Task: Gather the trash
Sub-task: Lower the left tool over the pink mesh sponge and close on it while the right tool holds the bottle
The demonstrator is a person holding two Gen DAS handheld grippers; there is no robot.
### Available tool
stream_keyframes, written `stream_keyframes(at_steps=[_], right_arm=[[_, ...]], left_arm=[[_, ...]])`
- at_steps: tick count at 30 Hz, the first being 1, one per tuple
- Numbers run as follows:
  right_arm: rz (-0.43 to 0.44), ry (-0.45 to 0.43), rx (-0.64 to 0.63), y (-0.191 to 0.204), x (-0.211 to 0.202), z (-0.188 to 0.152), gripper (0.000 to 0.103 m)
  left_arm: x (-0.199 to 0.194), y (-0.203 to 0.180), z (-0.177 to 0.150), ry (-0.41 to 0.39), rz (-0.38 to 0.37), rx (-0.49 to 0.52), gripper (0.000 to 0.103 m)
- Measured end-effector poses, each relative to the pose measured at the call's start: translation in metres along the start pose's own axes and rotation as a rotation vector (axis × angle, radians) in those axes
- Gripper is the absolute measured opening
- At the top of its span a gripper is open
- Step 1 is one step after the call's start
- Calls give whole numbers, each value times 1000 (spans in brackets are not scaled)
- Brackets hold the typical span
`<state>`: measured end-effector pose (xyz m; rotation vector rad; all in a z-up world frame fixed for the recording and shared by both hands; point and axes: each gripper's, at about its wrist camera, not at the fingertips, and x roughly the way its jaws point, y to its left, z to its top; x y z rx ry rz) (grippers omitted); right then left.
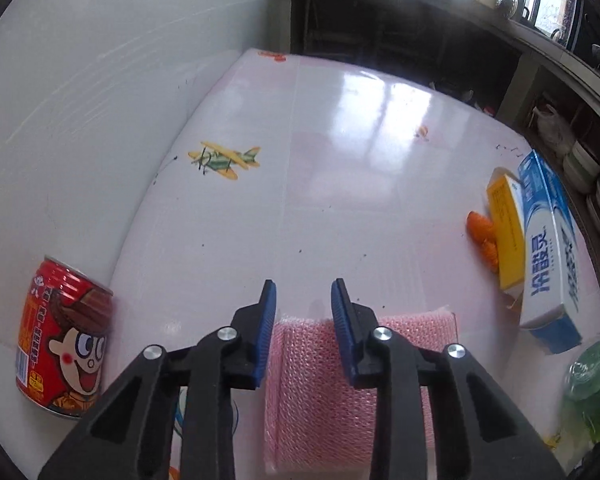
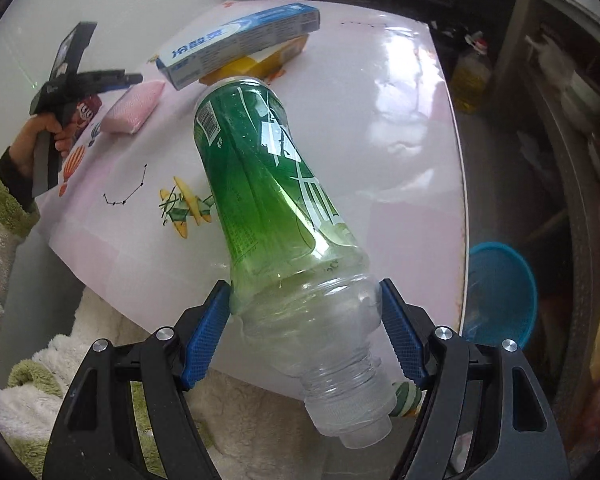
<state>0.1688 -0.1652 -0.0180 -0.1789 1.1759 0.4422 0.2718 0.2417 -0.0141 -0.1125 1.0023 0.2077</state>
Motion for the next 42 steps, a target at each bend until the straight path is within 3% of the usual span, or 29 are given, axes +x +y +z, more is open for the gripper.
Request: stream_keyframes(at_steps=[5, 12, 15, 17, 20, 22, 24, 27, 32, 36, 37, 40, 42], right_arm=[[20, -2, 36, -3, 3, 3, 70], [61, 7, 97, -7, 7, 0, 70], [64, 9, 111, -7, 8, 2, 70], [67, 10, 124, -7, 8, 1, 70], [66, 7, 136, -7, 10, 1, 71], [64, 6, 137, -7, 10, -1, 71], [67, 7, 141, -6, 10, -1, 71], [66, 5, 150, -6, 10, -3, 71], [58, -3, 165, -5, 10, -3, 70], [51, -13, 174, -5, 9, -4, 70], [46, -16, 178, -5, 8, -5, 70], [24, -16, 203, -12, 4, -9, 69], [0, -13, 230, -19, 1, -10, 69]], left_arm=[[-12, 12, -29, 63, -17, -62, 26], [-52, -1, -85, 107, -147, -90, 27], [-74, -6, -91, 51, -162, -116, 50], [-90, -14, -89, -1, -211, -121, 67], [-98, -31, -82, 8, -271, -125, 81], [-97, -45, -79, 17, -314, -141, 84], [-92, -62, -78, 20, -304, -131, 90], [-73, -83, -75, 47, -226, -99, 90], [-46, -93, -76, 103, -224, -141, 90], [-35, -105, -77, 94, -169, -75, 89], [-35, -106, -80, 88, -164, -54, 85], [-43, -108, -90, 55, -175, 10, 82], [-48, -115, -97, 69, -232, 80, 82]])
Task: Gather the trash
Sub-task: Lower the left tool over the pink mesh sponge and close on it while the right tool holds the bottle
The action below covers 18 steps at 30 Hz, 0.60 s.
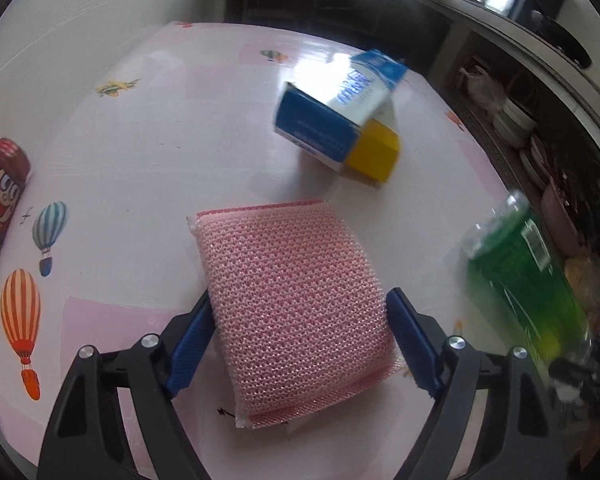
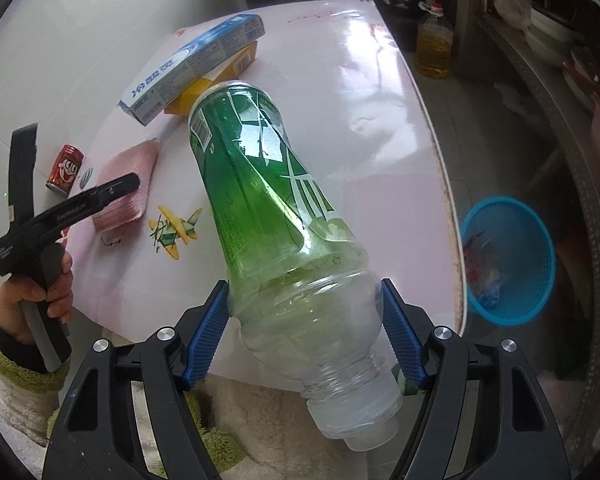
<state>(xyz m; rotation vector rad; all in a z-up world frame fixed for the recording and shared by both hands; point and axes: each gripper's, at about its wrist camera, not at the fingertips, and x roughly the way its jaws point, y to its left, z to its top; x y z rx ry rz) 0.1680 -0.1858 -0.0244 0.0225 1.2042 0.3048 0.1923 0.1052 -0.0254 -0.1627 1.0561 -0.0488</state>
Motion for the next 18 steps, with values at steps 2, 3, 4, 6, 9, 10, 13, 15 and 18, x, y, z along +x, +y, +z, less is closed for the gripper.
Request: stream_keyframes(at_steps=[2, 3, 4, 6, 9, 10, 13, 15, 18], right_arm=[[-12, 5, 32, -8, -2, 1, 69], [-13, 8, 44, -11, -3, 1, 70], [-12, 13, 52, -13, -3, 1, 70], [-7, 24, 59, -15, -2, 1, 70], [12, 25, 52, -12, -5, 3, 74], [11, 15, 43, -9, -8, 4, 79], [-5, -20, -15, -1, -16, 8, 84], [-25, -32, -54, 4, -17, 11, 86], [-36, -29, -93, 9, -11, 16, 86]], left_arm=[[-3, -16, -14, 42, -78, 114, 82], [-6, -25, -21, 56, -105, 173, 82], [-8, -33, -27, 65, -117, 213, 84], [-10, -43, -34, 78, -117, 250, 85], [-9, -42, -32, 110, -134, 203, 85], [-9, -39, -28, 115, -141, 181, 85], [-11, -34, -18, 120, -137, 139, 87], [-14, -35, -18, 123, -116, 147, 89], [-13, -44, -18, 123, -70, 161, 89]])
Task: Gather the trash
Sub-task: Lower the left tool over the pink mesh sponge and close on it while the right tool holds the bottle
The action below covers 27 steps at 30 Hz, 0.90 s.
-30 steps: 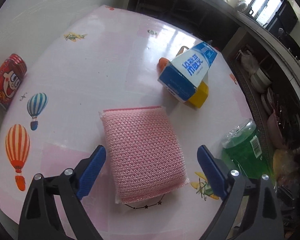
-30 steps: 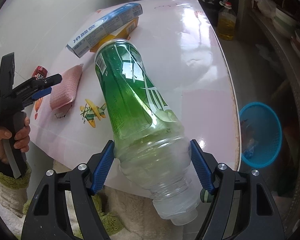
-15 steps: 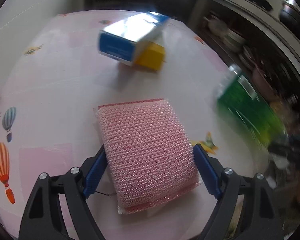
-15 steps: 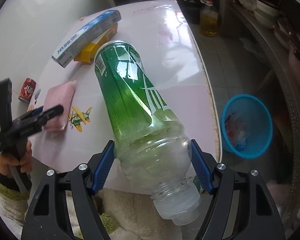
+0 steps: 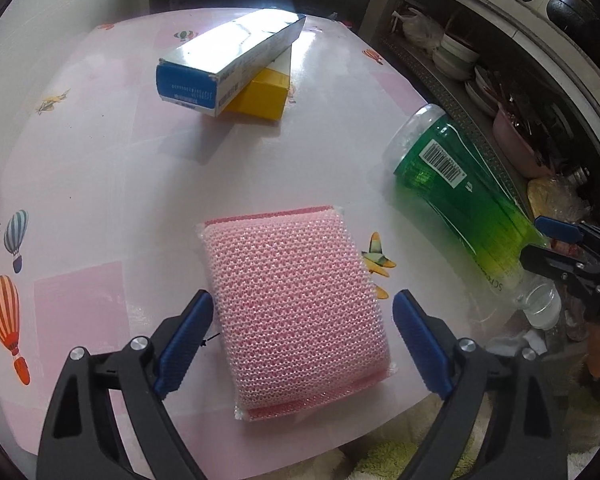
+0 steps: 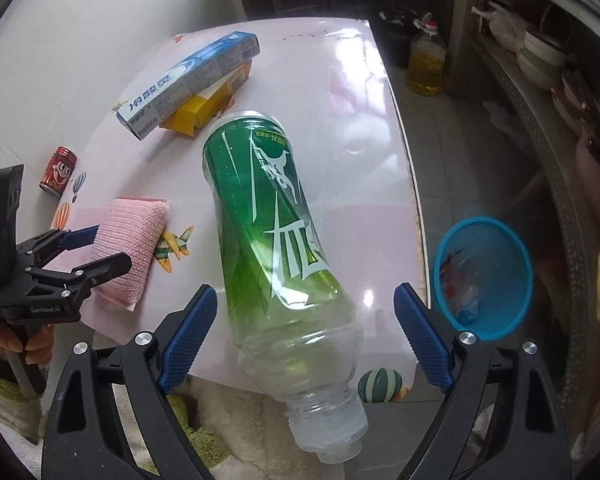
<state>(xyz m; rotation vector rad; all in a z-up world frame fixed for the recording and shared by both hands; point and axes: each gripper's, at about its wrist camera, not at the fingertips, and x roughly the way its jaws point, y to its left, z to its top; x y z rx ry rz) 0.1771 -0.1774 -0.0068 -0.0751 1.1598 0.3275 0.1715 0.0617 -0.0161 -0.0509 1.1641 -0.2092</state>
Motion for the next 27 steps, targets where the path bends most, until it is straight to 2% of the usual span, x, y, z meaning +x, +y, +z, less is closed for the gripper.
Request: stream_keyframes(at_steps=[3, 7, 10, 12, 15, 22, 27], right_arm=[[26, 27, -14, 2, 12, 2, 86], [39, 71, -15, 7, 20, 0, 75], [68, 85, 11, 7, 21, -4, 74], [76, 91, 23, 6, 22, -5, 74], [83, 112, 37, 6, 27, -8, 75], [69, 110, 27, 13, 28, -8, 75], [54, 101, 33, 11, 29, -6, 75]], left_arm=[[1, -4, -1, -4, 34, 3, 89], [-7, -6, -2, -25, 43, 1, 89], [-13, 0, -4, -32, 31, -34, 92], [-9, 5, -4, -9, -11, -69, 93], [-1, 4, -4, 20, -14, -90, 93], [13, -18, -1, -2, 78, -2, 93], [22, -29, -7, 3, 94, 42, 92]])
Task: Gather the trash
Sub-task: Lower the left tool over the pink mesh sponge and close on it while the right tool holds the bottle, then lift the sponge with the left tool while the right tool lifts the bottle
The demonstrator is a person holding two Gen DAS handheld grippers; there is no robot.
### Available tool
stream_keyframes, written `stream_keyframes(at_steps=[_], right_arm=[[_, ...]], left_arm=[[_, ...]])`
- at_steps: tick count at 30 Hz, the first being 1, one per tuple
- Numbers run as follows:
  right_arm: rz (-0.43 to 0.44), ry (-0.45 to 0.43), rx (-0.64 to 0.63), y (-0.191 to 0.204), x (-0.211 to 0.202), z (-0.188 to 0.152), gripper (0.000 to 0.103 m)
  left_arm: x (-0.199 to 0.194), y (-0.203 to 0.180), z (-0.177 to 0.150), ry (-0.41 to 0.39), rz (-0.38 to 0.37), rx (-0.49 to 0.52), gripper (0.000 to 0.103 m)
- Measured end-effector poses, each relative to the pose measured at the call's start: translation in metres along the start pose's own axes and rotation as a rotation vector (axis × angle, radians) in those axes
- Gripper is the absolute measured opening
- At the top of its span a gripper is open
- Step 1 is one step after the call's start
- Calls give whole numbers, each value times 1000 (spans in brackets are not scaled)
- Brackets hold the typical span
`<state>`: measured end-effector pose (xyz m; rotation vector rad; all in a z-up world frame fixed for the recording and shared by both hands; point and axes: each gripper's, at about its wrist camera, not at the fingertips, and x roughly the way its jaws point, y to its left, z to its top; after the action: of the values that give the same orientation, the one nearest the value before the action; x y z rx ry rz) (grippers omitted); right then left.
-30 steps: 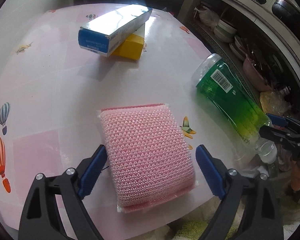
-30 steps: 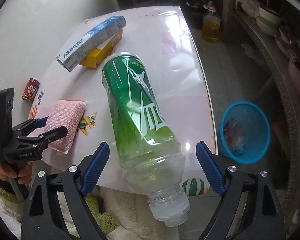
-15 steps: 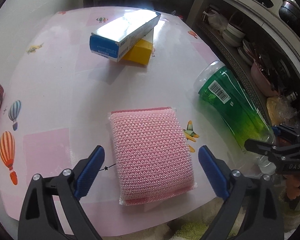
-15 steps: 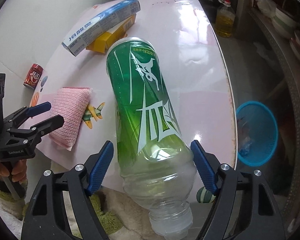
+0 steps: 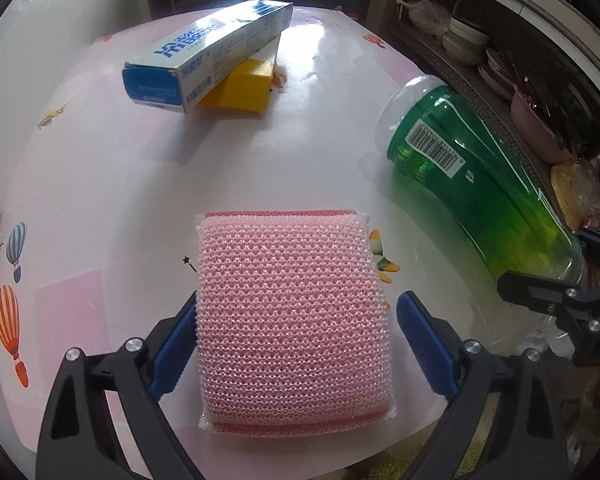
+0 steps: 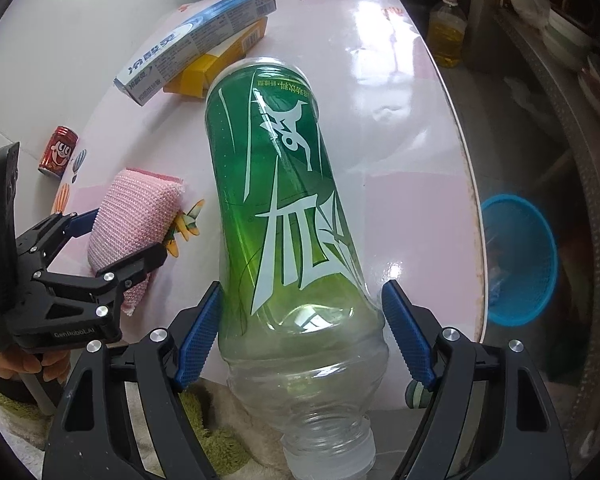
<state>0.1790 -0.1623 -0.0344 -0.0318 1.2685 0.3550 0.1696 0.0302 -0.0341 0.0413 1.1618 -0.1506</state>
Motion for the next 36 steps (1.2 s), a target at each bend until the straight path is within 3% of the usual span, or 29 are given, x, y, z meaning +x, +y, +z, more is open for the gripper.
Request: stream_keyframes(at_steps=[4, 9, 36], right_arm=[[5, -5, 4, 0, 2, 1, 75], [6, 6, 8, -6, 6, 1, 68], [81, -86, 103, -30, -19, -4, 67]], left_arm=[[1, -4, -3, -12, 36, 36, 82], [-1, -5, -4, -26, 42, 51, 80], [-18, -15, -8, -99, 84, 86, 80]])
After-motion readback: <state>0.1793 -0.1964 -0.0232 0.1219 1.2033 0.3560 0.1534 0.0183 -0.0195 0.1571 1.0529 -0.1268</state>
